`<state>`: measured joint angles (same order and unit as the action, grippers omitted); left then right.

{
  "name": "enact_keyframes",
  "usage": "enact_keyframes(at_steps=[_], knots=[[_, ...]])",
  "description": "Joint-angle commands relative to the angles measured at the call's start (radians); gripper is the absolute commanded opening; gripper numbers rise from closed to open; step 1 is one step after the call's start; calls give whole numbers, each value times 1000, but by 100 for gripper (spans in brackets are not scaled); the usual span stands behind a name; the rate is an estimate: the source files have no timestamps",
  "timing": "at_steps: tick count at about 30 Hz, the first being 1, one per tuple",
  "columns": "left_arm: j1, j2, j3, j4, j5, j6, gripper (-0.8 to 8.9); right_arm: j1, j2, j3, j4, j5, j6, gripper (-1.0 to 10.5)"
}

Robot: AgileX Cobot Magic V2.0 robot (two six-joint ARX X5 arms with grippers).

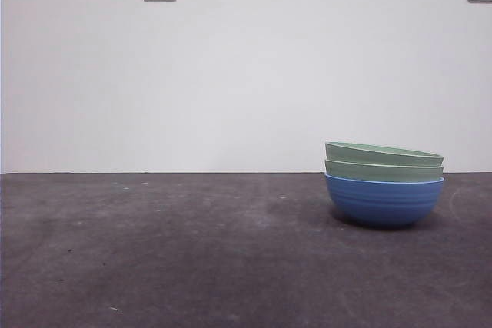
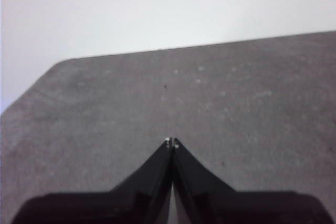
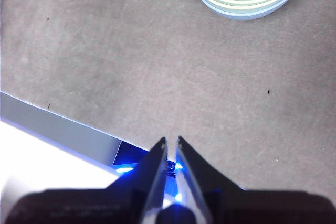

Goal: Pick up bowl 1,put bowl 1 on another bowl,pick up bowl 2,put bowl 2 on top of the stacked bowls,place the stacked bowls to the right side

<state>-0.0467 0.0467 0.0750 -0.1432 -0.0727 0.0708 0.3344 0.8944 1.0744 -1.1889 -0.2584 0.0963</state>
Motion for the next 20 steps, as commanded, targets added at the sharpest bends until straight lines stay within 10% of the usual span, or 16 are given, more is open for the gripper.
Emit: enact_keyframes(at_steps=[1,20], knots=[[3,-12,-31,12,-3,-1,-3,1,-1,-2,2,3,-8,32],[3,-41,-71,-36,-1,-150,-3,1,-1,-2,2,3,-8,32]])
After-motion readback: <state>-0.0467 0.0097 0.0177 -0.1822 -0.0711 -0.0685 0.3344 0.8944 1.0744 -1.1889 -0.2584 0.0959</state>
